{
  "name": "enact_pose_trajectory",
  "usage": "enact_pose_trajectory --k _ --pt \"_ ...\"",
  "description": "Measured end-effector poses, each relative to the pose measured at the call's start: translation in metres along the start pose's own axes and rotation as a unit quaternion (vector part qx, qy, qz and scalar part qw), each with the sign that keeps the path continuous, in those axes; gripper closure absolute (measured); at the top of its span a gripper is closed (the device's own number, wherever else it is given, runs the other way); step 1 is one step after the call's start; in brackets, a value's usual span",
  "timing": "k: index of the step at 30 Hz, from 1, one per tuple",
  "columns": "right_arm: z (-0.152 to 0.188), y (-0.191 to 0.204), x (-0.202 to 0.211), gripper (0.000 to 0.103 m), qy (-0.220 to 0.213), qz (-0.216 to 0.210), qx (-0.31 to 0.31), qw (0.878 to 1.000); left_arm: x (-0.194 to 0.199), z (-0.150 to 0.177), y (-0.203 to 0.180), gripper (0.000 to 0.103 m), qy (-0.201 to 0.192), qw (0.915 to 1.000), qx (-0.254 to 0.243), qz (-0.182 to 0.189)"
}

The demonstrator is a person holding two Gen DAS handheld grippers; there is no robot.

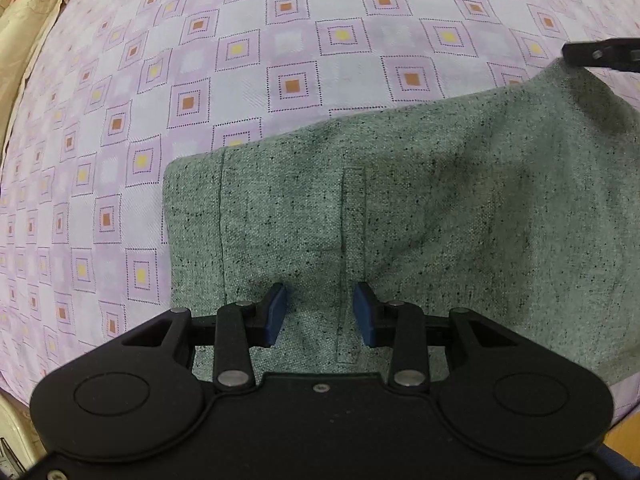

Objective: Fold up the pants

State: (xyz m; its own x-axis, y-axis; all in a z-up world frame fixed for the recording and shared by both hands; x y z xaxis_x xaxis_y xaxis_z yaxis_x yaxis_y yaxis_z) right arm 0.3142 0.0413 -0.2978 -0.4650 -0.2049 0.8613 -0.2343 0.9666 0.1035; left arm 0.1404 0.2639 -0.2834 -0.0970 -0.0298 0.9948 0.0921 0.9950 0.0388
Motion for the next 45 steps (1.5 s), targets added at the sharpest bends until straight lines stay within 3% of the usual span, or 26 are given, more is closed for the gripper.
enact_pose_trajectory --k 4,8,12,14,18,23,25,28,33,38,40,44,45 --pt "0.017 0.019 0.032 0.085 -0.029 -0.038 0.035 0.998 0.003 0.003 -0.005 0.057 -0.002 1.0000 0.002 0.000" --pt "0.046 0.039 0.032 0.085 -0.002 -0.057 0.066 0.996 0.009 0.005 -0.007 0.057 -0.004 1.0000 -0.001 -0.003" --pt "0.058 0.022 0.004 0.088 0.034 0.013 0.088 0.995 0.012 0.011 -0.007 0.057 -0.008 1.0000 -0.003 -0.001" --pt "0.061 0.000 0.000 0.103 0.039 0.041 0.075 0.996 0.011 0.013 -0.005 0.057 -0.011 0.9999 0.000 0.002" --pt "0.067 -0.038 0.017 0.101 0.031 0.091 0.051 0.994 0.011 0.013 -0.005 0.057 -0.011 0.9999 -0.001 0.001" --pt "0.075 -0.049 0.053 0.096 -0.002 0.079 0.001 0.997 0.027 0.007 -0.009 0.060 -0.022 0.9997 0.014 0.004" --pt "0.089 -0.055 0.056 0.095 0.005 0.095 -0.014 0.995 0.039 0.001 -0.023 0.059 -0.039 0.9988 0.007 0.029" --pt "0.124 -0.080 0.047 0.095 0.058 0.129 -0.069 0.988 0.051 -0.015 -0.056 0.059 -0.058 0.9966 -0.018 0.056" --pt "0.136 -0.092 0.070 0.095 0.046 0.119 -0.091 0.988 0.045 -0.046 -0.126 0.057 -0.066 0.9905 -0.089 0.082" --pt "0.123 -0.123 0.087 0.090 -0.004 0.138 -0.138 0.981 0.022 -0.068 -0.169 0.056 -0.071 0.9875 -0.126 0.063" --pt "0.118 -0.138 0.081 0.090 0.004 0.152 -0.145 0.978 0.004 -0.072 -0.173 0.050 -0.056 0.9894 -0.130 0.032" --pt "0.139 -0.179 0.070 0.090 0.062 0.207 -0.166 0.962 0.000 -0.074 -0.164 0.044 -0.054 0.9904 -0.122 0.034" --pt "0.149 -0.192 0.074 0.095 0.061 0.210 -0.185 0.958 -0.001 -0.073 -0.162 0.042 -0.054 0.9910 -0.118 0.035"
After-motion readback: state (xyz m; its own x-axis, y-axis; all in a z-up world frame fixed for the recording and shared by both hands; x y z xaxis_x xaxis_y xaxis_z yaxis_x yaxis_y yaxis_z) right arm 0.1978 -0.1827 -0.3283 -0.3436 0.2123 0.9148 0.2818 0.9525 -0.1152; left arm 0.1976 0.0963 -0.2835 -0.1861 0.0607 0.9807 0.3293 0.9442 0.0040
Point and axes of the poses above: each gripper's, at about its wrist camera, not at the fingertips, and x roughly against the way its jaws point, y to its left, z to its underside, the point moved 6 cm from there along -x, roughly the way its jaws point, and after that the axes turned 5 degrees about z, right-handed, at the moved point
